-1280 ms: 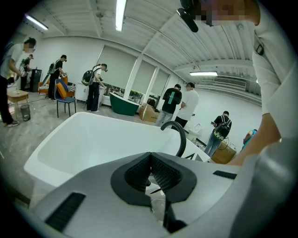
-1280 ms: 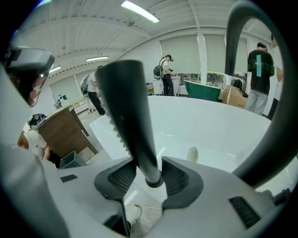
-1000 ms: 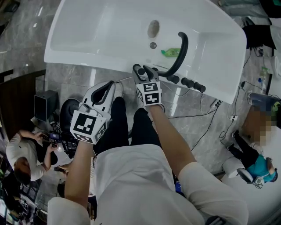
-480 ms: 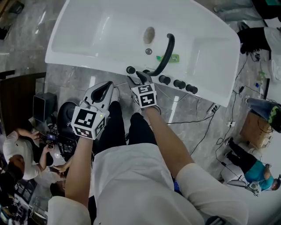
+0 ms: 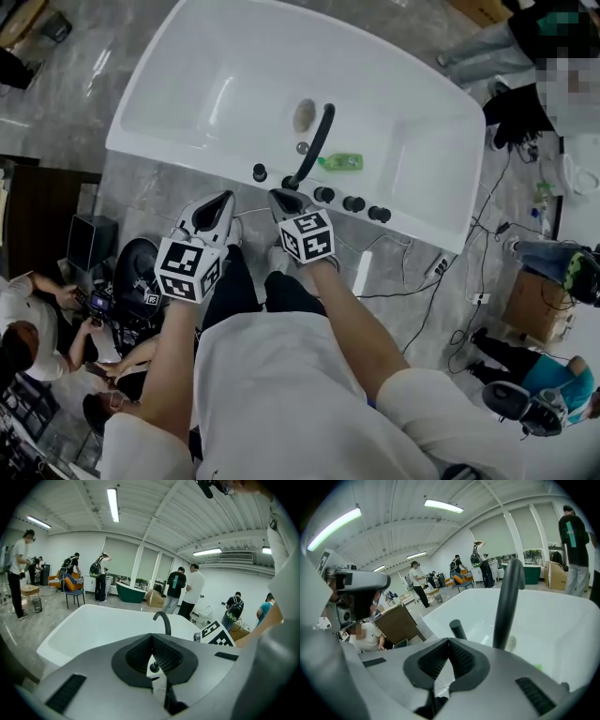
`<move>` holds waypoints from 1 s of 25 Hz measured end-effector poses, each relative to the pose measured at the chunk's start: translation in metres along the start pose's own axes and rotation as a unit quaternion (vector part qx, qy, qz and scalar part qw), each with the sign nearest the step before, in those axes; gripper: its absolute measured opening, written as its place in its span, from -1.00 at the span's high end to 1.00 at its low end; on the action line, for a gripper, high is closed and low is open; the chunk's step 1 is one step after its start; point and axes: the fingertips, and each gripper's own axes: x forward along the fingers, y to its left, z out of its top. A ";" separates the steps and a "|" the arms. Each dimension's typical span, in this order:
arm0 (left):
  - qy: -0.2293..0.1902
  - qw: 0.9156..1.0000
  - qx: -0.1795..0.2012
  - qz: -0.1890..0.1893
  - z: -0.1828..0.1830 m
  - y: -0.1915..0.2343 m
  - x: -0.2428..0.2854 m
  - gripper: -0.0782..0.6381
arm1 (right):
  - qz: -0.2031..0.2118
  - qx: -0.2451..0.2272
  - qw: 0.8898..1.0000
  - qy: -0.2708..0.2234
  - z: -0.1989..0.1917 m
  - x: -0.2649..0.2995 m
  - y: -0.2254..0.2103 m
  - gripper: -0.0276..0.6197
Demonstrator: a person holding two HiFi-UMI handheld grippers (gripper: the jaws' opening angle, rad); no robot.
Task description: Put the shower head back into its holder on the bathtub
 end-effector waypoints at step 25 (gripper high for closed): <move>-0.108 0.992 0.057 0.027 0.082 -0.091 -0.095 0.76 | 0.019 -0.045 0.975 -0.219 0.117 -0.259 0.040 0.86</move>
